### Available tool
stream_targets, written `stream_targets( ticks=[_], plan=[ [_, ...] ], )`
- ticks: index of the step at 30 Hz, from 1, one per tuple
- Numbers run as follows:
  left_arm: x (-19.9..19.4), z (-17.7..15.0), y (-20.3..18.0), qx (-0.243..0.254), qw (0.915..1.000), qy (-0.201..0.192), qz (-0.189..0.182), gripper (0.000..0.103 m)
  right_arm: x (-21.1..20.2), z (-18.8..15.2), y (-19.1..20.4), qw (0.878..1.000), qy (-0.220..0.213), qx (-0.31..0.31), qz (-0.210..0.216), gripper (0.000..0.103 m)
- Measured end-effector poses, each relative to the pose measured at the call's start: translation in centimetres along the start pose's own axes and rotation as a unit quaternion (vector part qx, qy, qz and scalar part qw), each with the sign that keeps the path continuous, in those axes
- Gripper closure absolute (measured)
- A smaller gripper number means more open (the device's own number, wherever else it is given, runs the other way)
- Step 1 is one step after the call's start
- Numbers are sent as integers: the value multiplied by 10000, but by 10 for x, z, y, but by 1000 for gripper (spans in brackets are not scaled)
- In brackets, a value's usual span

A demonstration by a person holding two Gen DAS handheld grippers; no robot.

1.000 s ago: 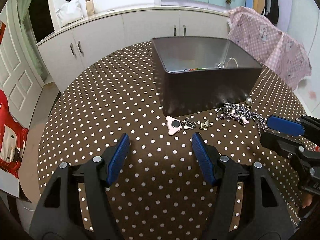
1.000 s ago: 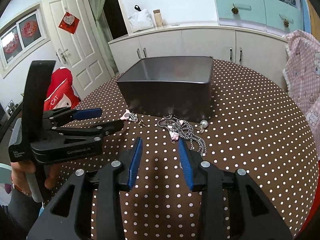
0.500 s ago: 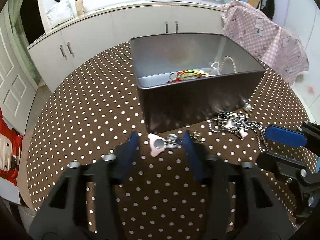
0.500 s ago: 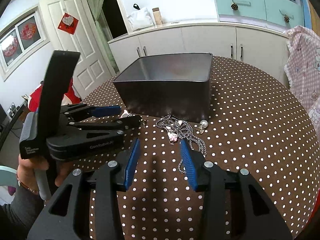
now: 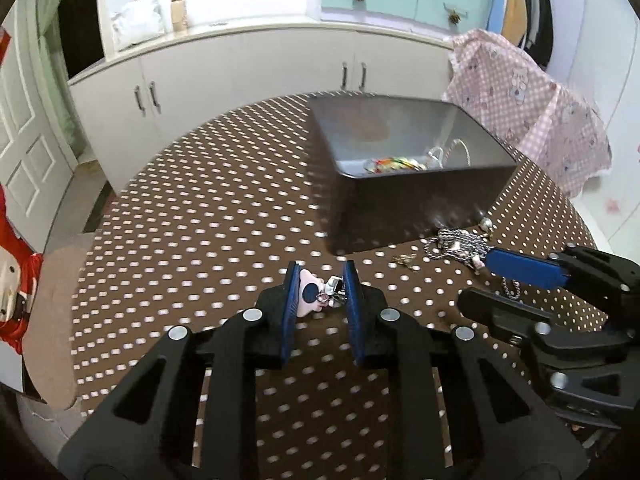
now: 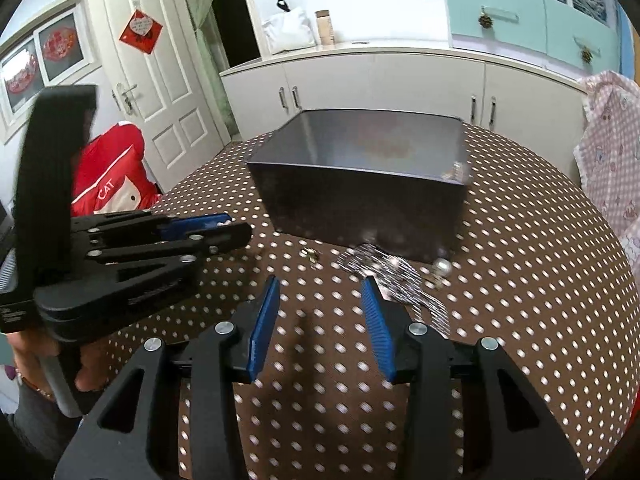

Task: Organize jewelry
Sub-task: 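Grasp the white-pink charm with the left tool while the right tool grasps the silver pearl chain, then carry the charm into the box and open the left tool while the right tool carries the chain over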

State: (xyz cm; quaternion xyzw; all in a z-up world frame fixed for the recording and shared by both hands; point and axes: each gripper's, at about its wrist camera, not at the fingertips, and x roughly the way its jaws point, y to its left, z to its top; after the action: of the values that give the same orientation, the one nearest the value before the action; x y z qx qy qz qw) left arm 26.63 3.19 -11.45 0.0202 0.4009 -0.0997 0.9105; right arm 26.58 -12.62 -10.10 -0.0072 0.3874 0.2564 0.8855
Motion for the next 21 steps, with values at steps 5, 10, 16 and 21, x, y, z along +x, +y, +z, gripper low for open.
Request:
stream_targets(
  ticks=[5,10,16,21],
  plan=[
    [-13,-1,12,-116,9998,-170,81,81,23,11,13,9991,152,-281,-273,64],
    [-20,-3,17,-176,9993,-282,161,81,38,18,15,9976,331,-372,-479,74],
    [-23,-1,24,-263,9991,-328,100,81,49,18,17,9946,545,-613,-639,97],
    [-28,7,23,-258,9988,-409,-56,81,33,19,9,9977,409,-432,-324,97]
  ],
)
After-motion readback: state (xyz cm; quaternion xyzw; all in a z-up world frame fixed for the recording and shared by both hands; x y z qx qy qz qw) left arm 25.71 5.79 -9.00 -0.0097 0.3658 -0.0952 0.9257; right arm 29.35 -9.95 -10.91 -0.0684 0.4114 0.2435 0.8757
